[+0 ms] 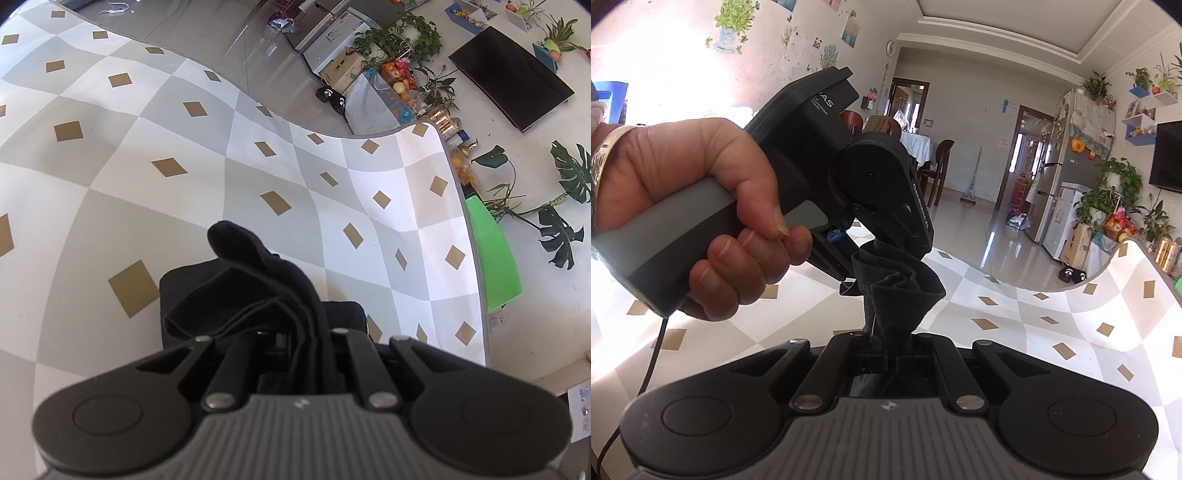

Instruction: Fold clothes

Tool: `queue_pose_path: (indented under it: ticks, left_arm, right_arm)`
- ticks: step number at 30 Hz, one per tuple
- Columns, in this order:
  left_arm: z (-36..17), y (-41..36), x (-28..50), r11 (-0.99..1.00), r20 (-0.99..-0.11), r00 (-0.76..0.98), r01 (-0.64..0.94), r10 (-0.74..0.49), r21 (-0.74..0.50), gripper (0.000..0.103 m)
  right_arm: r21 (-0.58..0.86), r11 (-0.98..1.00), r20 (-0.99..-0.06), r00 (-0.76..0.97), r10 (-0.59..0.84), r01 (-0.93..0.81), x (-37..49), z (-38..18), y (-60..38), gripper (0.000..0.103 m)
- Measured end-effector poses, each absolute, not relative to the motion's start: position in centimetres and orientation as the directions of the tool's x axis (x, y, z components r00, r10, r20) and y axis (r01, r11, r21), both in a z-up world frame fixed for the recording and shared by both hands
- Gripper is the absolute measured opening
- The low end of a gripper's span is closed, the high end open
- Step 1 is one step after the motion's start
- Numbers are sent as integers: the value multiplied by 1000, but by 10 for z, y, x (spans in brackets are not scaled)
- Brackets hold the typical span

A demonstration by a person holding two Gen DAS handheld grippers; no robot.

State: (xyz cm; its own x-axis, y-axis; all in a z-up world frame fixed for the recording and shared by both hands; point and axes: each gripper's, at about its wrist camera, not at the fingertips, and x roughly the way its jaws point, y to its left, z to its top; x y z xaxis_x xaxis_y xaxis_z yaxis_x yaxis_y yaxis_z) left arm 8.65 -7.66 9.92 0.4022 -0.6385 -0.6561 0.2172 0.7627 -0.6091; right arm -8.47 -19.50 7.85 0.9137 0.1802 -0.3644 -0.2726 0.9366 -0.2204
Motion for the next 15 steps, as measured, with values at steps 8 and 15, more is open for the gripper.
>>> queue_pose_path:
  ticks: [8,15]
  left_arm:
    - [100,-141,92,754,-666,353,271,-657,-599,8]
    - [92,-191,98,744,-679,304,287,-668,-603,8]
  right_arm:
    - [-143,978,-378,922,85,-149,-88,82,-242,4]
    - [-96,994,-401,916,14,-58,-96,84,-276,4]
